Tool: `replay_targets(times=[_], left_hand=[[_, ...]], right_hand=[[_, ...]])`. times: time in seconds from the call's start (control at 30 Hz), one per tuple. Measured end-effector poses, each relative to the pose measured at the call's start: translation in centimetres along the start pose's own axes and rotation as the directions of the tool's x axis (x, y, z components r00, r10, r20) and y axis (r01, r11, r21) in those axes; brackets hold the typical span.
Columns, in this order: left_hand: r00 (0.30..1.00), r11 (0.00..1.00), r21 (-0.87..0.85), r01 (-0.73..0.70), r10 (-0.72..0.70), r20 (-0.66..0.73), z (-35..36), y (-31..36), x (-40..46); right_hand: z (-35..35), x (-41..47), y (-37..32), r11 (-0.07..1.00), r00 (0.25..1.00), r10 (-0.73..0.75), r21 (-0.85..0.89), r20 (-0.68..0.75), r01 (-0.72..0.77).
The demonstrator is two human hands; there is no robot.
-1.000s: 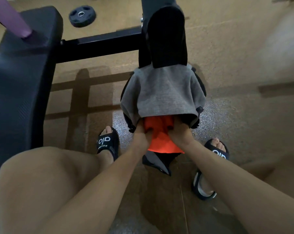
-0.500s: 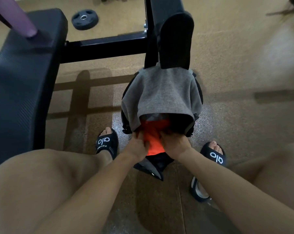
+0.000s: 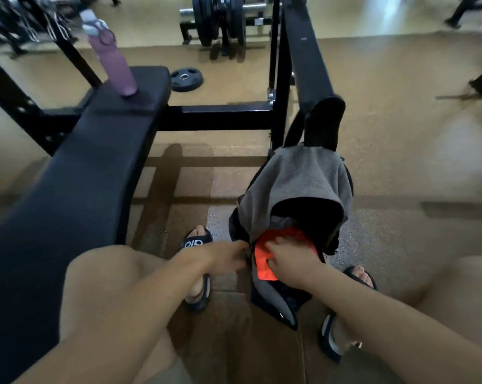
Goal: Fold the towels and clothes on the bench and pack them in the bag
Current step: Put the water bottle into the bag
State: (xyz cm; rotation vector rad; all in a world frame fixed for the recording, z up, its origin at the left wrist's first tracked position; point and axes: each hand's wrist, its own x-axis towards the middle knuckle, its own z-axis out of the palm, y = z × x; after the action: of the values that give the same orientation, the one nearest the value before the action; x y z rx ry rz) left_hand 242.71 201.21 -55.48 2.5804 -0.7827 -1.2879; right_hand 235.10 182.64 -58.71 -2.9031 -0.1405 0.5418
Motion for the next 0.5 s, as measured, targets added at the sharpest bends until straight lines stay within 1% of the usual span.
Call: replay_targets(times=[0.03, 0.1, 0.17, 0.23, 0.3, 0.4, 0.5], left_hand=[[0.998, 0.999, -0.041, 0.019, -0.022, -0.061, -1.6, -0.3, -0.9], [0.969, 0.992, -0.128, 0.003, -0.034, -0.243, -4.7, -1.3, -2.5], [0.887, 0.978, -0.205, -0.032, -0.067, -0.457, -7.3, -3.0, -3.7], [0.766, 0.961, -0.269, -0.065, -0.125, -0.631, -9.7, -5.1, -4.6], [0.671, 0.94, -0.332, -0.076, -0.198, -0.714, -12.0, -7.7, -5.0], [0.574, 0.937, -0.346, -0.055, -0.254, -0.779, -15.4, -12.2, -4.9], [0.54, 0.943, -0.329, 0.043, -0.299, -0.787, -18.3, -16.8, -3.5]], right_hand=[[-1.4, 0.2, -1.0, 0.999, 1.0, -0.027, 0.038, -0.015, 0.028], [-4.3, 1.3, -3.0, 0.994, 0.997, -0.036, 0.102, -0.065, 0.042], [-7.4, 3.0, -5.1, 0.982, 0.994, -0.011, 0.186, -0.113, 0.032], [-10.5, 5.3, -7.1, 0.944, 0.988, -0.019, 0.322, -0.152, 0.068], [-13.2, 8.2, -8.8, 0.892, 0.983, -0.036, 0.438, -0.182, 0.114], [-16.3, 13.7, -11.4, 0.816, 0.976, -0.008, 0.562, -0.218, 0.132], [-18.4, 20.5, -14.7, 0.728, 0.967, 0.029, 0.669, -0.252, 0.152]])
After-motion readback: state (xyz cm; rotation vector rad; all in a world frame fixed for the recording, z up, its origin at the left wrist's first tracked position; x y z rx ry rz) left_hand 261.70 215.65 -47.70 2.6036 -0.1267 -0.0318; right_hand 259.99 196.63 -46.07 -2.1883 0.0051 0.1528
